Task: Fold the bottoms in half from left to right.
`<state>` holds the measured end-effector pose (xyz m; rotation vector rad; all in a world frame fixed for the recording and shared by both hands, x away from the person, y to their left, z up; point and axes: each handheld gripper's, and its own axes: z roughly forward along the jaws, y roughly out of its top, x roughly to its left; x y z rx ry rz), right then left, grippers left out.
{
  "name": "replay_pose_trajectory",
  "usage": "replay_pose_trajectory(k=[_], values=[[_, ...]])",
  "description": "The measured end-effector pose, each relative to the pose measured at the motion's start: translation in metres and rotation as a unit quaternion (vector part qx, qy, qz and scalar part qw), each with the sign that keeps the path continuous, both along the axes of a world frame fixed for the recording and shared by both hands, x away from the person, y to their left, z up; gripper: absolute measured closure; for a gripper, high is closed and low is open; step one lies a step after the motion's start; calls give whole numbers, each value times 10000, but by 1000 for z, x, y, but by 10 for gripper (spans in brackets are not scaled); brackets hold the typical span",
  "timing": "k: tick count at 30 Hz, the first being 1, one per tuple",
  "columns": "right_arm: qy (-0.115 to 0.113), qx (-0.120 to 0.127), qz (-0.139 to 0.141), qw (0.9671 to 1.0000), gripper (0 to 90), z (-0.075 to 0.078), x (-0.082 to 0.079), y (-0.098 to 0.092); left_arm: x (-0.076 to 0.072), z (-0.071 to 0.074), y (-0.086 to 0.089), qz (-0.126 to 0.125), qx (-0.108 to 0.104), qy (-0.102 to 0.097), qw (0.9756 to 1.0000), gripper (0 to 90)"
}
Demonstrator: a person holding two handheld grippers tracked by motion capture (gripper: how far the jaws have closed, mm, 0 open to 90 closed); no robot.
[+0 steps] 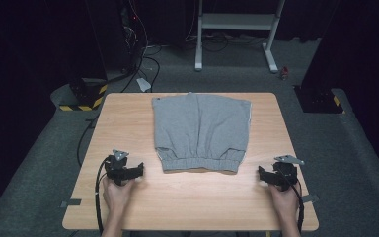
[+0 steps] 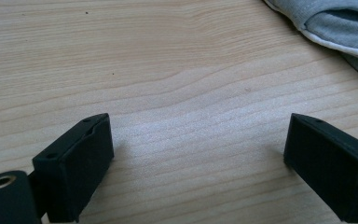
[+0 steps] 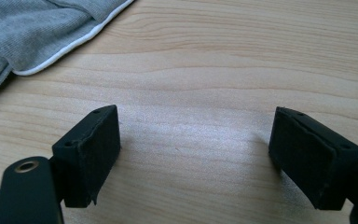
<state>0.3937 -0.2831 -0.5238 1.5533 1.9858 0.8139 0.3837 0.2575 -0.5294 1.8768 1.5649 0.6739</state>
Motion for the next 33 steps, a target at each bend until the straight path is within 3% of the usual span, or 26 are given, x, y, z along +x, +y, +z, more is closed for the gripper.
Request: replay_pose_trajectory(k=[23, 29, 33], values=[[1, 15, 3, 10000, 178, 0, 0, 1, -1, 0, -2, -240, -13, -46, 9997, 125], [0, 24, -13, 10000, 177, 0, -1, 1, -1, 1, -5, -111, -18, -47, 9999, 133], [15, 31, -29, 10000, 173, 0, -1, 2, -1, 1, -5, -152, -14, -49, 9999, 136]])
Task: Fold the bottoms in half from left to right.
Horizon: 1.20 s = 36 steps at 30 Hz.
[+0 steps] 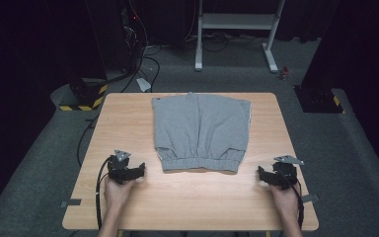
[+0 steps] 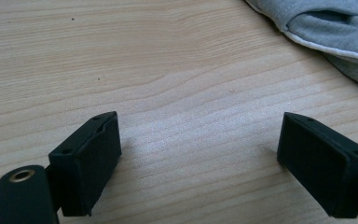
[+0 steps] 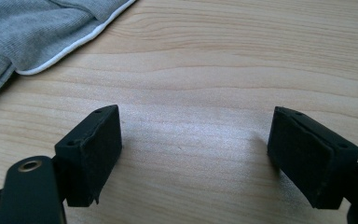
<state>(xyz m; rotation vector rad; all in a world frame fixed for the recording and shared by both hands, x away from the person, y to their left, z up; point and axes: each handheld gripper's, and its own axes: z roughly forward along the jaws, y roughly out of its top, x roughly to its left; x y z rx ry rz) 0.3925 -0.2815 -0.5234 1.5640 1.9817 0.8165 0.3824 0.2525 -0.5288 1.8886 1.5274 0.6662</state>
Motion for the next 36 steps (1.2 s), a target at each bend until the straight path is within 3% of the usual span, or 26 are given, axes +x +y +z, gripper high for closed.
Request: replay_pose_trajectory(k=[10, 12, 13, 19, 32, 36], values=[[-7, -32, 228, 9997, 169, 0, -1, -2, 0, 0, 0, -38, 13, 9, 10000, 139], [-26, -31, 249, 9997, 177, 0, -1, -2, -1, 1, 1, -100, 17, 21, 9999, 154], [-46, -14, 242, 9997, 230, 0, -3, -3, -2, 1, 0, -145, 12, 21, 9999, 154], [-66, 20, 238, 9997, 251, 1, -7, -5, -4, 3, -3, -323, 22, -19, 9995, 164], [-127, 80, 499, 9986, 288, 6, -12, -1, -8, 8, -10, -506, -276, -94, 9983, 152], [-201, 235, 566, 9979, 311, 8, -14, -1, -9, 8, -11, -620, -314, -76, 9976, 153]])
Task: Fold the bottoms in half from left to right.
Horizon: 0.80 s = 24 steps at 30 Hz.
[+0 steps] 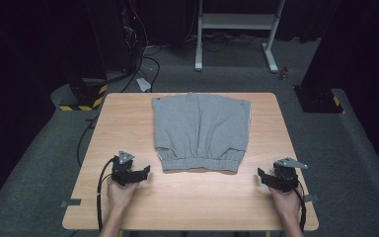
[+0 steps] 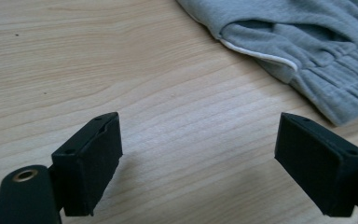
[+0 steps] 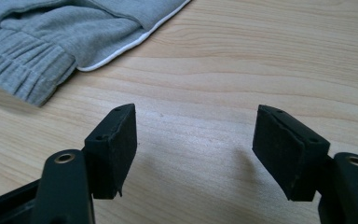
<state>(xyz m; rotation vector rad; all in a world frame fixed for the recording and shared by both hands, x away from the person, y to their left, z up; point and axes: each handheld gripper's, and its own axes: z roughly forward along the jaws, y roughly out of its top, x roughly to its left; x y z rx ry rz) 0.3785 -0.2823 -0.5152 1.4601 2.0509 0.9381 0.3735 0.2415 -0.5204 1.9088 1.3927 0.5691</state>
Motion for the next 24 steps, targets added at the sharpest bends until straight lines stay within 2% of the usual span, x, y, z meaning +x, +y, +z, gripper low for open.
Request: replay_pose_trajectory(k=[2, 4, 6, 7, 11, 15, 24], values=[[4, -8, 1, 10000, 312, 0, 0, 0, 0, 1, -1, -37, -66, 13, 10000, 153], [-68, 133, 37, 9999, 312, 2, -1, 0, -1, 3, -4, -145, -62, 15, 9999, 157], [-89, 165, 49, 9998, 313, 3, -2, 0, 0, 4, -6, -170, -58, -1, 9998, 158], [-124, 259, 52, 9996, 318, 6, -2, 1, 0, 8, -10, -240, -28, -81, 9997, 169], [-190, 335, 89, 9992, 339, 11, -3, 3, 0, 15, -15, -344, -52, -173, 9992, 180], [-169, 375, 250, 9988, 401, 15, 0, 8, 2, 18, -20, -466, -54, -174, 9987, 187], [-203, 357, 519, 9978, 464, 18, 6, 22, 8, 23, -35, -741, -71, -219, 9970, 216]])
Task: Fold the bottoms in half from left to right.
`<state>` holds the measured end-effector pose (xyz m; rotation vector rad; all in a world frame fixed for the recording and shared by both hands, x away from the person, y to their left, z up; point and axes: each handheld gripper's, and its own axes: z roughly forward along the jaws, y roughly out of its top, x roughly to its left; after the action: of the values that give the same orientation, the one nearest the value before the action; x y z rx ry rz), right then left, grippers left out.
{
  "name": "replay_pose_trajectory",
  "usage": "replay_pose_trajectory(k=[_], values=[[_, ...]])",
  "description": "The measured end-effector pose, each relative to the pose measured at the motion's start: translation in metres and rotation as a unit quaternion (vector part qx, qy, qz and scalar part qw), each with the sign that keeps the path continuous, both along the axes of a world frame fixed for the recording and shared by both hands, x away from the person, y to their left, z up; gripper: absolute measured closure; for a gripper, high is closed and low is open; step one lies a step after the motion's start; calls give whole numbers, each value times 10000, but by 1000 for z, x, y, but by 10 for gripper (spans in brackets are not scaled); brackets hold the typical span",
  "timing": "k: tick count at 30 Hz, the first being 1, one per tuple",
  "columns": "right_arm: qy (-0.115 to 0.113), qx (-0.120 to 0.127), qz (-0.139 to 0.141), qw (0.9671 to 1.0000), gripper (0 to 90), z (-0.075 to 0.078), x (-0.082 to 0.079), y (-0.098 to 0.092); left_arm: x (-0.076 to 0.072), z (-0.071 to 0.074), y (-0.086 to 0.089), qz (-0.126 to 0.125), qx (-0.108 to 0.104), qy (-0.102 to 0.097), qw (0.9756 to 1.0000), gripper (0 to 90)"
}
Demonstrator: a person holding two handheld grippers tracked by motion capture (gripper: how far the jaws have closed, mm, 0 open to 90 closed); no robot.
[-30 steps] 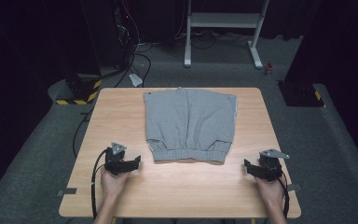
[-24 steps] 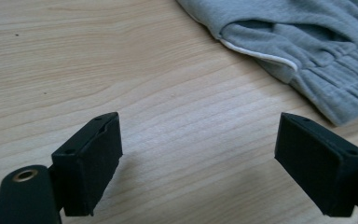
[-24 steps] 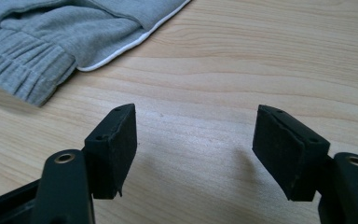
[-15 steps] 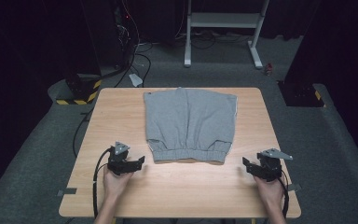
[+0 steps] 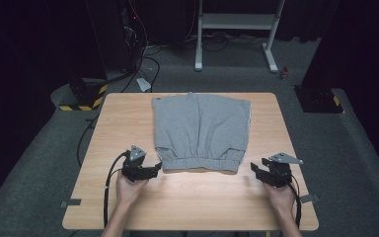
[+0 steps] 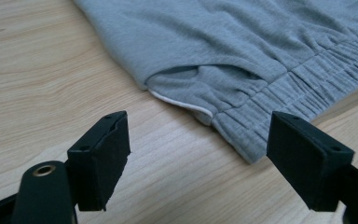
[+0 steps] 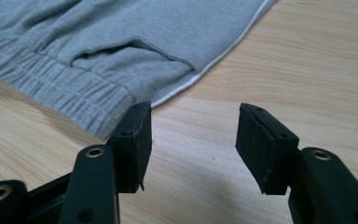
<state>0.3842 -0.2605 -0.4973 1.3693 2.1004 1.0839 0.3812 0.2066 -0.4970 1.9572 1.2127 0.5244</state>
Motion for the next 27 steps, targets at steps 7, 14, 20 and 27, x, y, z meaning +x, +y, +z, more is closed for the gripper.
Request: replay_pose_trajectory(k=[7, 14, 20, 27], values=[[-24, 5, 172, 9998, 498, 3, 8, 9, 8, 1, -15, -218, 54, -1, 9997, 235], [1, -28, 323, 9995, 531, 4, 17, 21, 21, 0, -33, -430, 174, 82, 9989, 240], [16, -3, 411, 9992, 546, 2, 25, 28, 33, -1, -43, -472, 235, 117, 9985, 246], [62, 1, 482, 9988, 554, 1, 36, 41, 46, -4, -51, -469, 178, 163, 9986, 256]])
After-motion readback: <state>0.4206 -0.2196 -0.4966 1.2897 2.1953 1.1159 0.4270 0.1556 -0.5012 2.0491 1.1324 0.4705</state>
